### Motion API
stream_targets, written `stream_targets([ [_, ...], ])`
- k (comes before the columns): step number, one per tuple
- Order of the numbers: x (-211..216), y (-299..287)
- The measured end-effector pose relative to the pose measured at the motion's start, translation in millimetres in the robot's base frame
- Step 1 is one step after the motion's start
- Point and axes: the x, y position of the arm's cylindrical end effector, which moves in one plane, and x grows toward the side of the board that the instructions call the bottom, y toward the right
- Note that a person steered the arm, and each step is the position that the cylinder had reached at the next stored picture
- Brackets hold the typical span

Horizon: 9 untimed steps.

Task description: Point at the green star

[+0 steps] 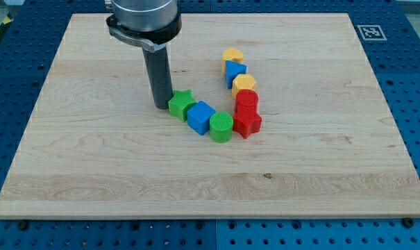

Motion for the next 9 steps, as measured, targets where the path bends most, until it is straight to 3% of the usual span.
stream_targets([
  [4, -15.3, -44.6],
  [7, -40.5, -44.6],
  [8, -70.2, -37.0],
  [9, -67.5, 5.0],
])
